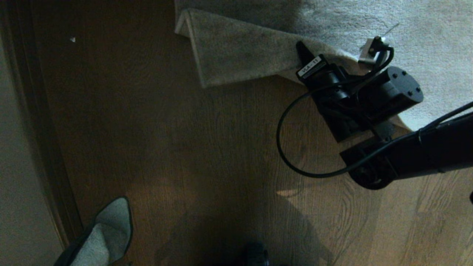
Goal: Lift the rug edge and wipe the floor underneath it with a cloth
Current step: Lay down the carpet
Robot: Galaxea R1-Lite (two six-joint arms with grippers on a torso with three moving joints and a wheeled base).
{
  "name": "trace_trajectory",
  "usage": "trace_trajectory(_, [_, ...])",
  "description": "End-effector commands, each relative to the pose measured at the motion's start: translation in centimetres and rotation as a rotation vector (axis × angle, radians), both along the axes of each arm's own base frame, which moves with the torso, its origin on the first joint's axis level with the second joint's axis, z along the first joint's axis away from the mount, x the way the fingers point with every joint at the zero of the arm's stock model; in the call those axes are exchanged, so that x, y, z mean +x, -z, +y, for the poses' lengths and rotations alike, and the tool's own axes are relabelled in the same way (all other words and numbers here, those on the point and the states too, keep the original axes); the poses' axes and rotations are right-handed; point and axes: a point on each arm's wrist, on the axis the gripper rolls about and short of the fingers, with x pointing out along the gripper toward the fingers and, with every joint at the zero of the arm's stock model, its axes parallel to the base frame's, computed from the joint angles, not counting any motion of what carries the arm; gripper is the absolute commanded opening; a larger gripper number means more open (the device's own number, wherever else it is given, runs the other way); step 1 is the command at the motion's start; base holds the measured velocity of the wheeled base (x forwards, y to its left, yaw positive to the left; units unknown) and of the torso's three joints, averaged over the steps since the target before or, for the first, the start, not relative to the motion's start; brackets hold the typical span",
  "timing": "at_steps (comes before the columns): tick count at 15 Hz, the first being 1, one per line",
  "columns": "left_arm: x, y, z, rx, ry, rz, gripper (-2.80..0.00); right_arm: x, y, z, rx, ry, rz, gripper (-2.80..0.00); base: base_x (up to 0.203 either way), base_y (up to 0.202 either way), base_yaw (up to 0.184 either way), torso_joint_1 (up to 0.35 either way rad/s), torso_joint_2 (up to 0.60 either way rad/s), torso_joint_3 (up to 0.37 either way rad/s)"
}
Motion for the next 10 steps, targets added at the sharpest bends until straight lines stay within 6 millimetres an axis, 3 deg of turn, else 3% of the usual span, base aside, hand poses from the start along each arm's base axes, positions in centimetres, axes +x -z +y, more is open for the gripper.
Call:
trace_trajectory(1, [0.02,0.0,0.0,0.0,-0.002,0.003,-2.8,-0.3,-0.49,-0.16,0.032,-0.005,-0.044,-2.8,0.0,0.0,0.0,0.0,0.0,0.0])
trace_trajectory(5, [0.13,-0.07,-0.02,-0.007,-0.017,-0.023,-2.8,-0.37,0.32,-0.13,0.016,-0.007,-0.015,-2.8,0.0,0.0,0.0,0.0,0.0,0.0])
trace_trajectory(10, [0.06,-0.06,-0.03,-0.006,-0.166,-0.029,-2.8,-0.89,-0.35,-0.39,0.025,-0.008,-0.029,-2.8,0.0,0.0,0.0,0.0,0.0,0.0])
